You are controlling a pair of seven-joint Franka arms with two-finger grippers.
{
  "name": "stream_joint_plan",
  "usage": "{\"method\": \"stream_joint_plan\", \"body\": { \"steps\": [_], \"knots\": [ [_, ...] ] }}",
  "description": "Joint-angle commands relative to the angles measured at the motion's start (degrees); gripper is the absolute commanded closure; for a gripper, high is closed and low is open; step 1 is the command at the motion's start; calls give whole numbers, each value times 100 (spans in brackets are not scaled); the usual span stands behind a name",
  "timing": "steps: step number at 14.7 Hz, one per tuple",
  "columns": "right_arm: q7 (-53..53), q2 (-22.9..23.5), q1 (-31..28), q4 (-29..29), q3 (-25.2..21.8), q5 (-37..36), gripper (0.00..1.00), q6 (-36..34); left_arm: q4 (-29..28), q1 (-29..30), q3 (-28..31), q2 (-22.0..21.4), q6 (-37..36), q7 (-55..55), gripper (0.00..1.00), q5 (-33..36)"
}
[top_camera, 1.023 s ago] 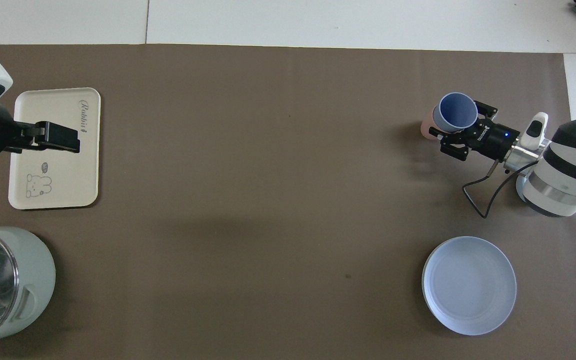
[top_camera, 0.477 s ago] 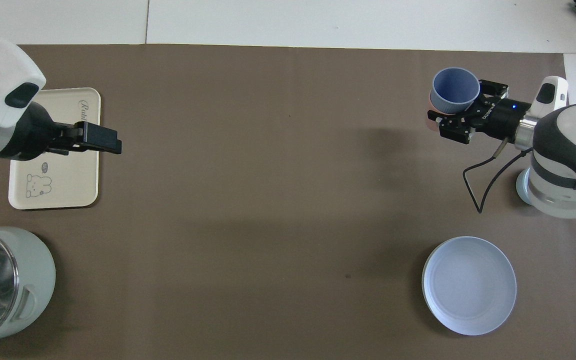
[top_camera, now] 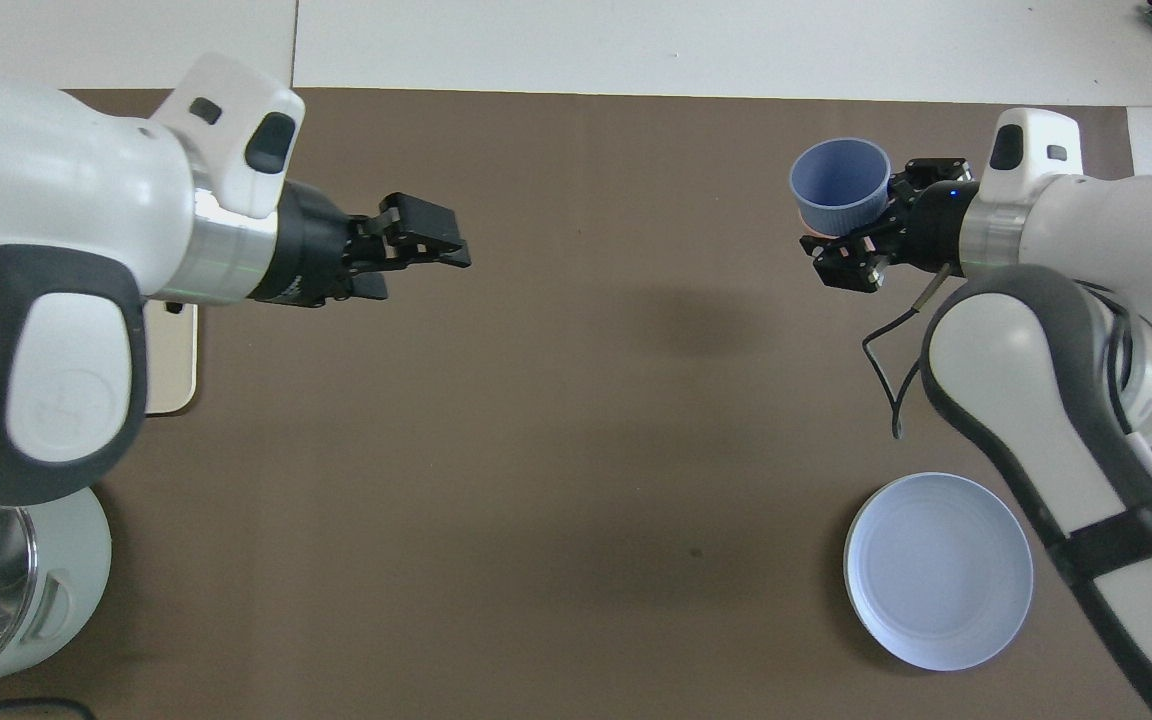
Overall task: Place cup on tray
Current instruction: 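Lift the blue cup with the right gripper while the left gripper approaches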
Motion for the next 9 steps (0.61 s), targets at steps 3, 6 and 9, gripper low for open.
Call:
{"method": "stream_joint_plan", "body": {
  "steps": [3, 6, 9],
  "knots": [
    [945, -20, 672, 203, -16, -1245, 100, -421, 1164, -784, 91, 1183, 750, -1230, 18, -238],
    [1164, -73, 857, 221, 10, -2088, 100, -686, 1130, -1120, 82, 1325, 1367, -1337, 19, -264],
    [1174, -73, 937, 221, 10, -2363, 100, -748, 1112, -1304, 91, 1492, 1709, -1364, 25, -203]
  ]
}}
